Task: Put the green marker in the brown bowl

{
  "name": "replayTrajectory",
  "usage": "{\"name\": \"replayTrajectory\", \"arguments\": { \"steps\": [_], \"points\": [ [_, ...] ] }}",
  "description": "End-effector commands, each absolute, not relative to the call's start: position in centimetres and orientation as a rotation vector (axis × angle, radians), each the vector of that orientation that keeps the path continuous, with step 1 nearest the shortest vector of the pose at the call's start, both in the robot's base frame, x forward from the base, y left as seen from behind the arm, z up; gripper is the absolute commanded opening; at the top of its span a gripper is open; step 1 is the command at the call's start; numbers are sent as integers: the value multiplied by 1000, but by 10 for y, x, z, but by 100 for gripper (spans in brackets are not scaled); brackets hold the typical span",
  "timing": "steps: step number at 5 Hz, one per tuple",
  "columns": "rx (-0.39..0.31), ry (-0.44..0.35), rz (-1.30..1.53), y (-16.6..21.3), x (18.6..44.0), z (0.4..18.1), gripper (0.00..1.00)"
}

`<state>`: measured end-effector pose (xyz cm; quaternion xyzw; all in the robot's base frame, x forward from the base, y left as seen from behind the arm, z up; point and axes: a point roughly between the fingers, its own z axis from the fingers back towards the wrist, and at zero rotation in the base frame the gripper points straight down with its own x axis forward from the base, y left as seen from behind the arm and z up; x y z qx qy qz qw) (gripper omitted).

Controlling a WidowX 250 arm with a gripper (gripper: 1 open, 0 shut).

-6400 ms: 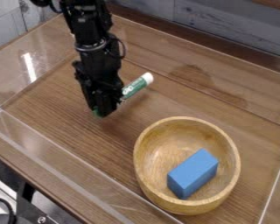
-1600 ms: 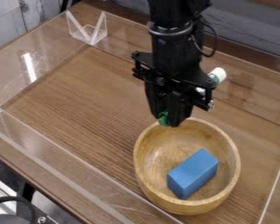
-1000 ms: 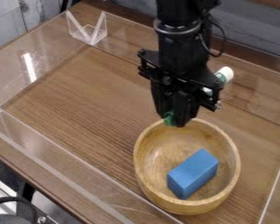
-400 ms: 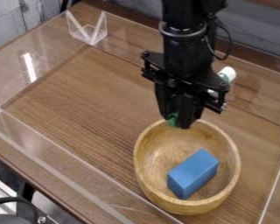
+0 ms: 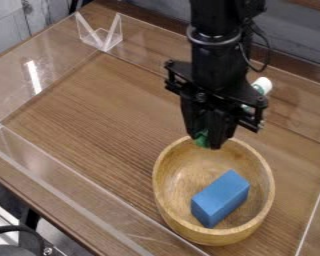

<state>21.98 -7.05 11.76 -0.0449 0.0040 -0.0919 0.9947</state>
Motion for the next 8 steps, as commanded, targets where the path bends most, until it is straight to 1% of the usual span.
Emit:
{"name": "replayTrajectory", "arguments": {
  "steps": [1,2,3,8],
  "points": [
    [-97,-76,-191,-76,226,136,0],
    [-102,-65,-182,-77,221,136,100],
    [-111,-64,-177,-78,218,139,100],
    [-92,-19,-124,-59,216,139,100]
  ]
}}
